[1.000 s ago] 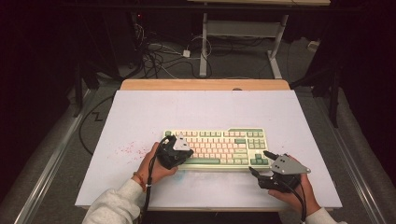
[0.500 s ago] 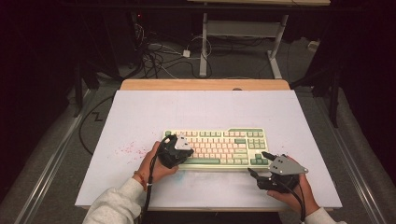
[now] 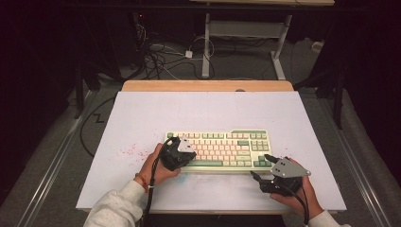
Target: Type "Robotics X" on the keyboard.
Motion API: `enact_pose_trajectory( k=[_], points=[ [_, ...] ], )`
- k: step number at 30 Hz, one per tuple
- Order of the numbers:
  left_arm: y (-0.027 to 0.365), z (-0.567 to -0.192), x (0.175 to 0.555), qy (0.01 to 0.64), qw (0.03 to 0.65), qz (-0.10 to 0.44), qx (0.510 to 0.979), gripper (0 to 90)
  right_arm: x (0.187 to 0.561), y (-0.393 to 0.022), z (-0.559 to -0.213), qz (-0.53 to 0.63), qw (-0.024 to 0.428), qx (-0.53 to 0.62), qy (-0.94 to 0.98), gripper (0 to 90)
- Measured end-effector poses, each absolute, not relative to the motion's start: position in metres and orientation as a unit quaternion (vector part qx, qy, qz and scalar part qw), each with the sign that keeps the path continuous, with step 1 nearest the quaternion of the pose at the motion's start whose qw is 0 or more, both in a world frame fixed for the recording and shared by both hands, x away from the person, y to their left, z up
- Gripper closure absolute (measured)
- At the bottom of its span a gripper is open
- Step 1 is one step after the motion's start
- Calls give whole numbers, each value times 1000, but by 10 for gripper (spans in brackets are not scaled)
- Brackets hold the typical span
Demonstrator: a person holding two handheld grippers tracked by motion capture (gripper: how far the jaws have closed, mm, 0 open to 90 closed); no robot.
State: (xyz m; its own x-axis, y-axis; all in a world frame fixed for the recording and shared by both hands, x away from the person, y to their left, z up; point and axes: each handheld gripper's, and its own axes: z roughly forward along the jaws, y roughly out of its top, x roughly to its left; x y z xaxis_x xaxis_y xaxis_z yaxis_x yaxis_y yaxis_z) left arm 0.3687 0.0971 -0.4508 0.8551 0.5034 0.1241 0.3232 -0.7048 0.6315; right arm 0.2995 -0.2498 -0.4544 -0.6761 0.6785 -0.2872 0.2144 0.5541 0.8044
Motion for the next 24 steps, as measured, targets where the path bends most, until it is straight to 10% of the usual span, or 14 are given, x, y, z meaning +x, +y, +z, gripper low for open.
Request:
enact_pose_trajectory(
  k=[24],
  points=[
    [105,-444,364,224,325,174,902,722,299,-250,-453,389,300,268,828,276]
  ],
)
